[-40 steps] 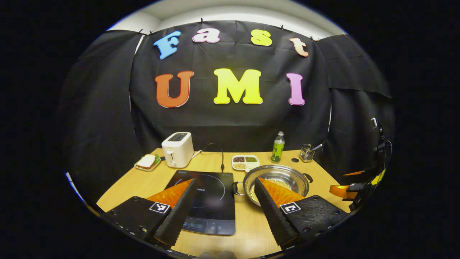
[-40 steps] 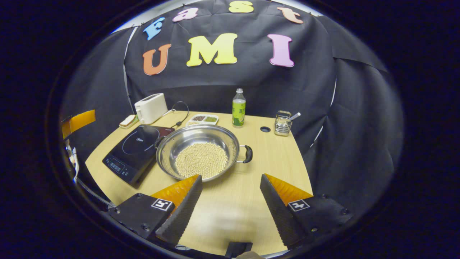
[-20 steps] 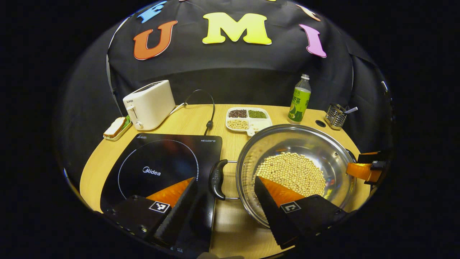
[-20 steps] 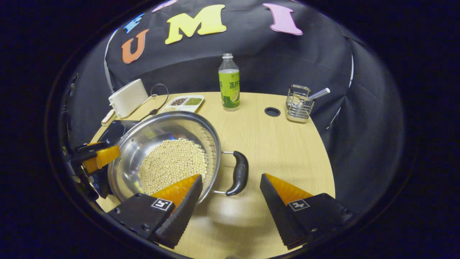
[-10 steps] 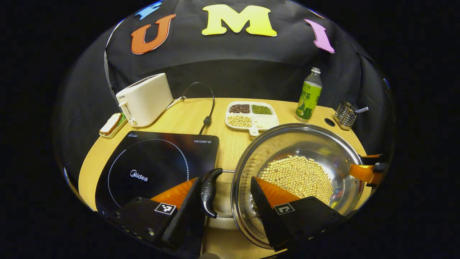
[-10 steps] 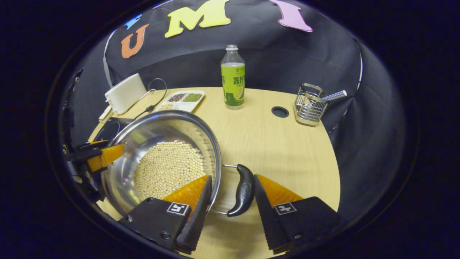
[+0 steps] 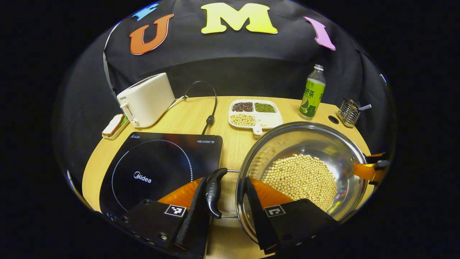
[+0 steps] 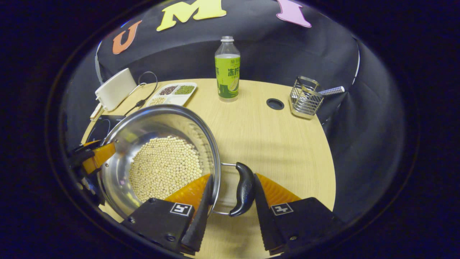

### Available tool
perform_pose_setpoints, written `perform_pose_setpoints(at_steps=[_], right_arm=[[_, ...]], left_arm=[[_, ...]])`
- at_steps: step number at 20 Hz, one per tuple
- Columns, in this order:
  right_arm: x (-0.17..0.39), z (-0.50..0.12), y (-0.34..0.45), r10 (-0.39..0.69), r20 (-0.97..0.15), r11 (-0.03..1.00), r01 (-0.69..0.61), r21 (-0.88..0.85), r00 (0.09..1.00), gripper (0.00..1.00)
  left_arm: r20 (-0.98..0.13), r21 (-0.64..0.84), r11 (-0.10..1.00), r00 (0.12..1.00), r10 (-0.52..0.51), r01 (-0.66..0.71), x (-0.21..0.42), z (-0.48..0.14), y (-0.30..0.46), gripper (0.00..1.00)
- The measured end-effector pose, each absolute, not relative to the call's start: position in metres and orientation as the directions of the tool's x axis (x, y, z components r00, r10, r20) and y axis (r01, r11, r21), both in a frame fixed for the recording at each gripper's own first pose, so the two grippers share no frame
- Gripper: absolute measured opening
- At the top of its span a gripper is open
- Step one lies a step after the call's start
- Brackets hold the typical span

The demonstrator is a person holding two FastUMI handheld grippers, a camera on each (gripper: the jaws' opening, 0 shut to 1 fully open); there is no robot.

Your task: First push the handle of the pot to place it horizontally, then grasp the pot with both hands and set it on the induction cooktop.

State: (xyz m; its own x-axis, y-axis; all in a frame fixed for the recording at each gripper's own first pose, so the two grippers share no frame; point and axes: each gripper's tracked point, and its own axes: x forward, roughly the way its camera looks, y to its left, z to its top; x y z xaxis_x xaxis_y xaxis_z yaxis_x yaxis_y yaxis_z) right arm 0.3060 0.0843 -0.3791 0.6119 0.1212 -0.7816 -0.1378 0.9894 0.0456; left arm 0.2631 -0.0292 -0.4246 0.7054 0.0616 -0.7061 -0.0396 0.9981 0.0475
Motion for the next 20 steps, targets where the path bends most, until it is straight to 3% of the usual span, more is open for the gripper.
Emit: perform_pose_setpoints(at_steps=[5, 20], right_arm=[[0.291, -0.378, 0.078, 0.094, -0.786, 0.995, -0.077, 0.060, 0.612, 0.55], [0.243, -0.307, 0.089, 0.077, -0.711, 0.997, -0.035, 0.073, 0.699, 0.55]], left_arm=[[-0.721, 0.040, 0.999, 0.692, 0.038, -0.013, 0.261, -0.422, -0.036, 0.59], [-0.636, 0.062, 0.996, 0.772, -0.004, 0.057, 0.240, -0.338, -0.017, 0.59]])
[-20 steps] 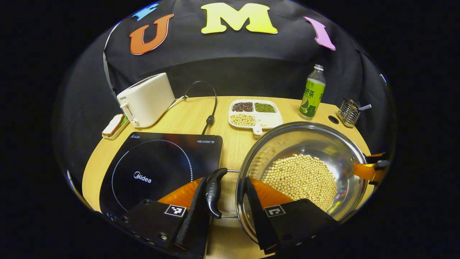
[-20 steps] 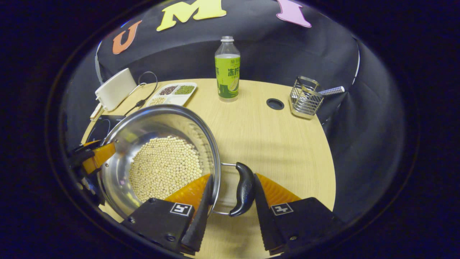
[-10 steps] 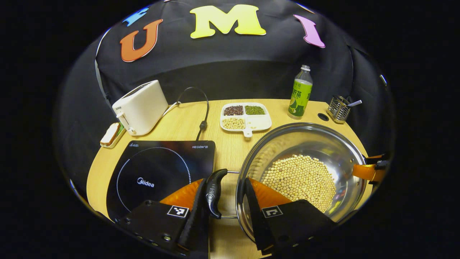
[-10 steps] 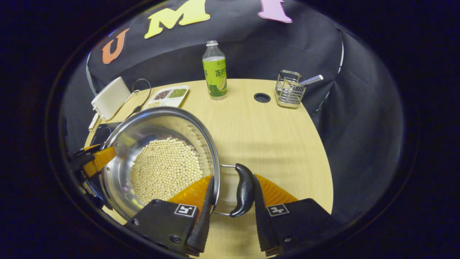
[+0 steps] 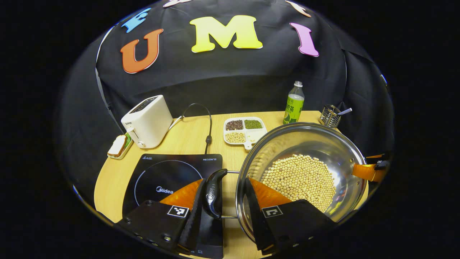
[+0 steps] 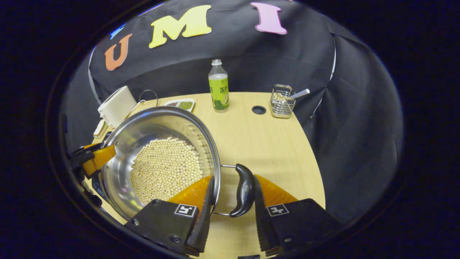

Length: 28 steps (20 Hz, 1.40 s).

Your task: First push the handle of the pot to place it horizontally, then grasp the pot with both hands and set it on the induction cooktop.

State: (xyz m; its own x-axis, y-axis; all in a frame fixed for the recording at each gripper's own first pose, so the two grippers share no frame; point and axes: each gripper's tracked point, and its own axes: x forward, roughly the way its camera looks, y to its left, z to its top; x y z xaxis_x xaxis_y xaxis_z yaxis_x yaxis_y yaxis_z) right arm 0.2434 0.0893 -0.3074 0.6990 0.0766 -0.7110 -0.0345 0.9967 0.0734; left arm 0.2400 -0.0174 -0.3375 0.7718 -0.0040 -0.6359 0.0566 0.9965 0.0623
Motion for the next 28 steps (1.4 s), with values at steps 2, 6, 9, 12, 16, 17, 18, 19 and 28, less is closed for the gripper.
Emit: perform_pose_setpoints(at_steps=[2, 6, 9, 12, 16, 17, 18, 19, 28], right_arm=[[0.238, -0.297, 0.097, 0.080, -0.699, 0.996, -0.038, 0.076, 0.711, 0.55], [0.229, -0.282, 0.121, 0.094, -0.684, 0.995, -0.050, 0.084, 0.723, 0.55], [0.223, -0.275, 0.146, 0.106, -0.677, 0.994, -0.063, 0.089, 0.728, 0.55], [0.219, -0.273, 0.174, 0.121, -0.676, 0.993, -0.080, 0.092, 0.727, 0.55], [0.217, -0.276, 0.216, 0.139, -0.684, 0.990, -0.096, 0.101, 0.716, 0.55], [0.217, -0.279, 0.226, 0.144, -0.688, 0.990, -0.097, 0.106, 0.711, 0.55], [0.216, -0.281, 0.236, 0.146, -0.692, 0.989, -0.095, 0.112, 0.707, 0.55], [0.217, -0.283, 0.247, 0.148, -0.697, 0.989, -0.094, 0.116, 0.702, 0.55], [0.232, -0.309, 0.333, 0.160, -0.743, 0.987, -0.096, 0.128, 0.650, 0.55]], left_arm=[[-0.622, 0.063, 0.997, 0.783, -0.001, 0.052, 0.236, -0.326, -0.007, 0.59], [-0.604, 0.070, 0.997, 0.797, 0.011, 0.039, 0.228, -0.309, 0.019, 0.59], [-0.598, 0.074, 0.997, 0.801, 0.026, 0.024, 0.221, -0.303, 0.045, 0.59], [-0.596, 0.078, 0.997, 0.802, 0.045, 0.002, 0.214, -0.301, 0.075, 0.59], [-0.604, 0.089, 0.996, 0.795, 0.067, -0.016, 0.210, -0.303, 0.117, 0.59], [-0.604, 0.094, 0.995, 0.794, 0.070, -0.016, 0.210, -0.305, 0.128, 0.59], [-0.606, 0.096, 0.995, 0.792, 0.073, -0.018, 0.210, -0.306, 0.139, 0.59], [-0.610, 0.101, 0.995, 0.788, 0.075, -0.016, 0.211, -0.309, 0.149, 0.59], [-0.656, 0.124, 0.992, 0.749, 0.098, -0.022, 0.233, -0.341, 0.232, 0.59]])
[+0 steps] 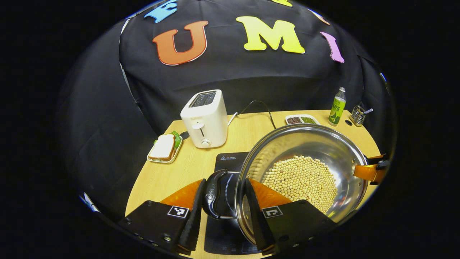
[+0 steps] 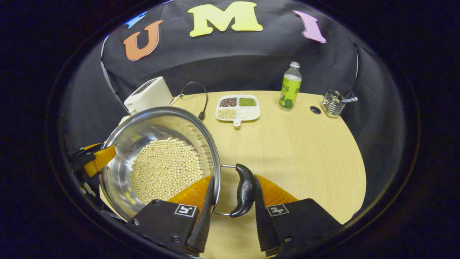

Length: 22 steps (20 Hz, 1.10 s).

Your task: First push the handle of the pot to place it horizontally, then grasp the pot with both hands and set it on the induction cooktop.

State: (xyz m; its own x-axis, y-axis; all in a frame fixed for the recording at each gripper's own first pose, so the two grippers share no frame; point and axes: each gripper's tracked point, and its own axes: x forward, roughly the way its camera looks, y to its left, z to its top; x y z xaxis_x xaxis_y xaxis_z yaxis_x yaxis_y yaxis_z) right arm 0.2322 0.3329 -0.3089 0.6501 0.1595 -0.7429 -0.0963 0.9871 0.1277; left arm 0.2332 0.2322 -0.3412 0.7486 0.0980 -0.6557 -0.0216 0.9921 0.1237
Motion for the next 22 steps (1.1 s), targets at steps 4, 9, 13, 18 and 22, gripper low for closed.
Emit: perform_pose_setpoints(at_steps=[4, 9, 13, 18, 22], right_arm=[[0.237, -0.317, 0.354, 0.149, -0.763, 0.989, -0.088, 0.120, 0.629, 0.55], [0.242, -0.321, 0.365, 0.141, -0.773, 0.990, -0.090, 0.108, 0.619, 0.55], [0.243, -0.321, 0.367, 0.124, -0.772, 0.992, -0.085, 0.091, 0.624, 0.55], [0.238, -0.321, 0.369, 0.084, -0.752, 0.996, -0.083, 0.039, 0.654, 0.55], [0.238, -0.320, 0.369, 0.088, -0.735, 0.995, -0.088, 0.038, 0.672, 0.56]], left_arm=[[-0.672, 0.125, 0.992, 0.735, 0.097, -0.017, 0.241, -0.357, 0.253, 0.59], [-0.675, 0.123, 0.992, 0.730, 0.105, -0.029, 0.244, -0.366, 0.264, 0.59], [-0.682, 0.117, 0.993, 0.725, 0.097, -0.023, 0.248, -0.373, 0.265, 0.59], [-0.669, 0.131, 0.991, 0.738, 0.090, -0.002, 0.246, -0.382, 0.268, 0.59], [-0.625, 0.140, 0.990, 0.775, 0.092, -0.005, 0.247, -0.382, 0.267, 0.59]])
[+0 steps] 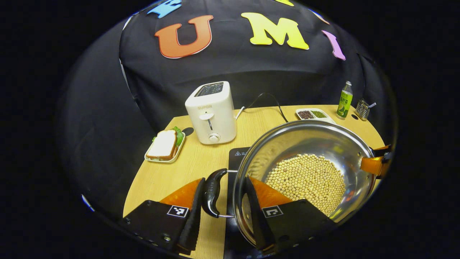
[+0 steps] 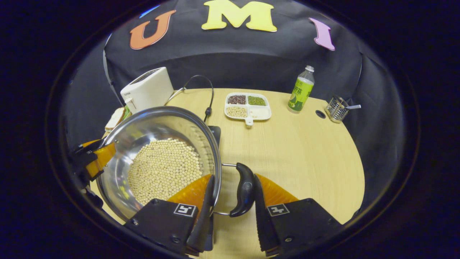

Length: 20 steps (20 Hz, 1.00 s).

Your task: First push the handle of the pot to place it horizontally, then grasp the pot with both hands and set it on the induction cooktop.

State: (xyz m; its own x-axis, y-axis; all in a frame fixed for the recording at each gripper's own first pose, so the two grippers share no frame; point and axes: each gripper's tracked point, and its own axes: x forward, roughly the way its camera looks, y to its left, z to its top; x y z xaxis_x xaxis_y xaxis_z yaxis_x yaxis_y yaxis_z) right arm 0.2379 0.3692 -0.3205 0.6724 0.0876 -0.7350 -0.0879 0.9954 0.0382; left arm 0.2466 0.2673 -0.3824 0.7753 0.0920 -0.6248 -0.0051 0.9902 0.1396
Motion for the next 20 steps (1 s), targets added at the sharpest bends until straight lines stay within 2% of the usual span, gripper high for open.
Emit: perform_pose_setpoints(at_steps=[7, 8, 10, 11, 12, 14, 15, 20], right_arm=[[0.238, -0.320, 0.368, 0.099, -0.724, 0.995, -0.088, 0.054, 0.683, 0.60], [0.240, -0.320, 0.368, 0.105, -0.717, 0.994, -0.104, 0.045, 0.689, 0.61], [0.241, -0.316, 0.369, 0.139, -0.698, 0.988, -0.142, 0.054, 0.702, 0.70], [0.243, -0.308, 0.366, 0.139, -0.671, 0.988, -0.151, 0.041, 0.729, 0.74], [0.246, -0.299, 0.360, 0.131, -0.642, 0.987, -0.157, 0.016, 0.755, 0.75], [0.247, -0.292, 0.365, 0.156, -0.604, 0.982, -0.191, 0.006, 0.781, 0.79], [0.246, -0.292, 0.365, 0.161, -0.602, 0.980, -0.198, 0.004, 0.782, 0.84], [0.245, -0.287, 0.370, 0.189, -0.586, 0.976, -0.218, 0.021, 0.788, 0.87]], left_arm=[[-0.613, 0.135, 0.991, 0.786, 0.087, -0.004, 0.246, -0.380, 0.267, 0.61], [-0.611, 0.129, 0.992, 0.787, 0.083, -0.004, 0.245, -0.380, 0.267, 0.65], [-0.590, 0.117, 0.993, 0.804, 0.067, 0.003, 0.245, -0.372, 0.266, 0.70], [-0.554, 0.118, 0.993, 0.829, 0.072, -0.008, 0.246, -0.360, 0.267, 0.65], [-0.522, 0.120, 0.993, 0.850, 0.072, -0.010, 0.246, -0.350, 0.265, 0.98], [-0.493, 0.134, 0.991, 0.867, 0.072, -0.006, 0.246, -0.338, 0.259, 0.96], [-0.491, 0.138, 0.990, 0.868, 0.068, 0.000, 0.246, -0.336, 0.255, 0.96], [-0.486, 0.143, 0.990, 0.872, 0.064, 0.008, 0.247, -0.331, 0.244, 0.96]])
